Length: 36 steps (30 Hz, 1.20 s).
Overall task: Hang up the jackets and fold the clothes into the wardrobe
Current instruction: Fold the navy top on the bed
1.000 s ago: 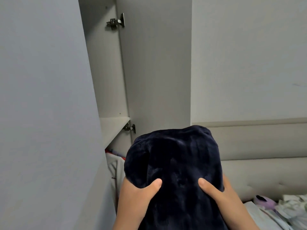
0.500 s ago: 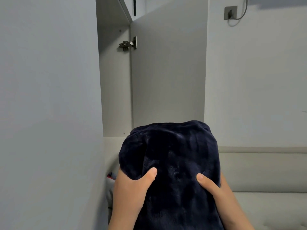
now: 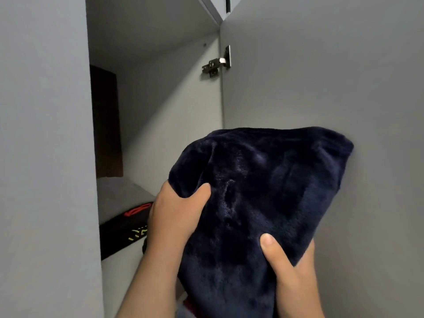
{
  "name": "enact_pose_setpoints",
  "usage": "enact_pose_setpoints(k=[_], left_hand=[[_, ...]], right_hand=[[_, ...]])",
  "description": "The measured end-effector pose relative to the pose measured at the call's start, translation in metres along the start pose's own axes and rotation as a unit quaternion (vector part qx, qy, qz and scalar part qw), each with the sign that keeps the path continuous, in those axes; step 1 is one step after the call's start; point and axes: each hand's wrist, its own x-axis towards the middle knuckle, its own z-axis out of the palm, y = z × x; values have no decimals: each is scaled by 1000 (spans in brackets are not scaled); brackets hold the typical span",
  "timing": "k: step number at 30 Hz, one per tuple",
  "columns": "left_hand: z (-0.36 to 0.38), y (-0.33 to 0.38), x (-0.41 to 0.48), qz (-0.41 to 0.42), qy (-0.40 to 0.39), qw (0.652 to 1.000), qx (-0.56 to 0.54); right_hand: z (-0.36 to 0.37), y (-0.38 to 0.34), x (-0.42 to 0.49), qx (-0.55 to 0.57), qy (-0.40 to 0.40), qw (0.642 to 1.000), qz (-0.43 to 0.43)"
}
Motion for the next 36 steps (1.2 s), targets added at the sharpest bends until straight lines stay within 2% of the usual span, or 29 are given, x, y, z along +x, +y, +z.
enact_pose_setpoints(k=[3,6,9,11,14,16,19,21,23,25,26,27,28,29,30,31,32,33,34,35,36], left_hand=[[0,-9,26,-43,75,989,123],[5,-21,23,-70,102,963,239],[7,-27,1,-34,43,946,318],[8,-32,-13,-43,-8,925,377],[6,-30,-26,-53,-17,883,467],[4,-29,-28,-57,-26,864,500],[-3,-31,-19,-40,-72,857,508],[-8,-33,-12,-21,-81,851,518],[-5,-29,-18,0,-60,846,530],[8,-24,-38,26,-51,820,570],[14,-30,-48,53,-54,820,567],[17,-39,-58,98,-60,809,577],[13,-44,-64,98,-90,793,594],[11,-48,-70,101,-84,756,641],[8,-52,-74,77,-118,708,692],[8,-51,-73,70,-122,685,715],[5,-48,-70,44,-142,693,705],[-1,-47,-59,12,-168,741,650],[-4,-45,-48,-1,-149,774,616],[-7,-48,-43,62,-94,767,631],[-6,-46,-38,33,-80,771,631]], right_hand=[[26,45,26,28,-8,996,82],[51,83,35,41,0,979,199],[69,98,43,58,-1,964,258],[74,103,51,78,-18,949,305],[70,106,50,138,-46,920,363],[63,111,48,180,-69,902,385],[48,116,55,223,-122,868,427],[37,121,67,151,-127,884,423],[29,126,83,79,-96,908,400],[28,127,92,86,-88,915,383],[30,127,96,99,-100,912,386],[33,127,99,110,-112,905,394],[37,128,102,118,-126,898,405],[41,129,105,128,-135,890,415],[45,131,106,140,-133,886,421],[50,133,106,148,-122,887,421],[55,134,106,147,-106,891,416],[59,135,105,140,-86,898,408],[64,136,104,130,-68,906,398],[68,138,104,117,-56,913,387],[72,140,103,101,-50,919,377]])
